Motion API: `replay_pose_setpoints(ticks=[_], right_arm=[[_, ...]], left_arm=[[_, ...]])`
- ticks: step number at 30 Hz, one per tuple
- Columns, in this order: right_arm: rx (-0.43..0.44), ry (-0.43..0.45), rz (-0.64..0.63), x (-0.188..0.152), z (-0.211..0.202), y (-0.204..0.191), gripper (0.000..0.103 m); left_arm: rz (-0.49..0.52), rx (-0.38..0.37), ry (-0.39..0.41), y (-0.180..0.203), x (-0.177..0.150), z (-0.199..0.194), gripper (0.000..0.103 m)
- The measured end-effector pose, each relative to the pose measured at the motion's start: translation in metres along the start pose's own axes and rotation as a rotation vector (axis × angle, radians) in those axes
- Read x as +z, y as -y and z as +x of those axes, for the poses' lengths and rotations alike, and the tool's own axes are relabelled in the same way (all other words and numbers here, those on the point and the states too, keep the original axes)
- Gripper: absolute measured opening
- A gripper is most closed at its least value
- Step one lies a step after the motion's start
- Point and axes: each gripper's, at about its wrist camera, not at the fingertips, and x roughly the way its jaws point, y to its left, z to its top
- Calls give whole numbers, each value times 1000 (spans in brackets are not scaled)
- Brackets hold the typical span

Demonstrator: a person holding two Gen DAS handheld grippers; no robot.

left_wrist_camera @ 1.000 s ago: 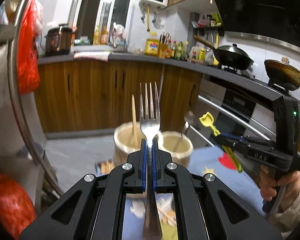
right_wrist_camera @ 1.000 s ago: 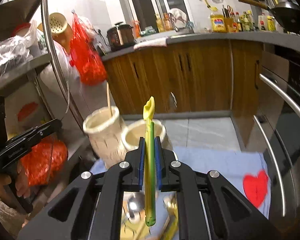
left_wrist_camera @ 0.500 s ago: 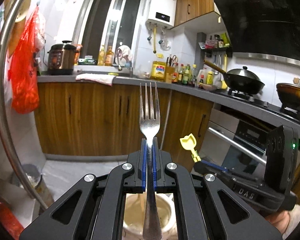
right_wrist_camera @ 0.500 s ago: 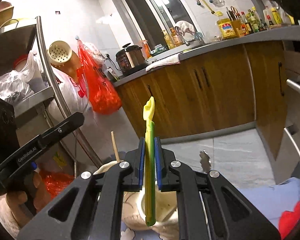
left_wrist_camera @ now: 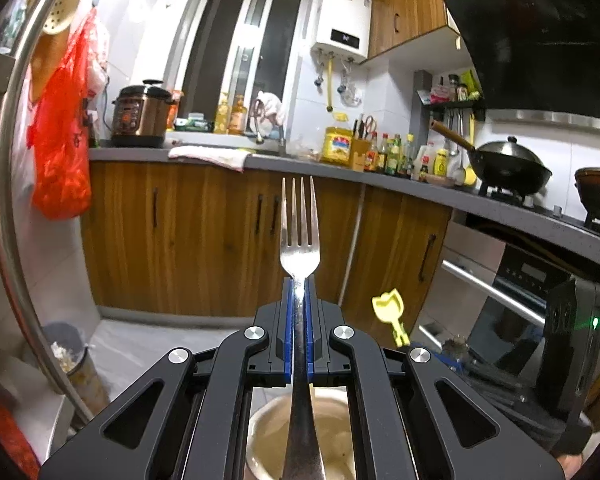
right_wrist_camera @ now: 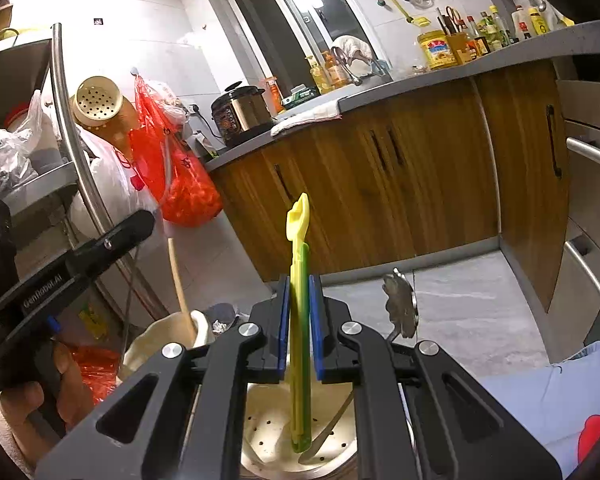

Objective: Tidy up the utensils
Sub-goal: 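Lift the fork and yellow-green utensil toward the ceramic holder with both tools, then lower the fork into the large opening while the right tool drops the utensil into the small one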

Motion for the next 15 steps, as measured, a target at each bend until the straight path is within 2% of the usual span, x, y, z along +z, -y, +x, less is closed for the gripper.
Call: replay_pose_setpoints(ticks=[3,5,15], right_arm=[[-9,-1,-10,-3,2,-2,9],[-9,4,-17,-6,2,-3,9],[-22,-13,-63,-22,-6,-7,9]], left_arm=[[-11,-5,2,1,3,3,5],[16,2,6,5,1,3,5],[45,13,-65,3,-25,-12,6]])
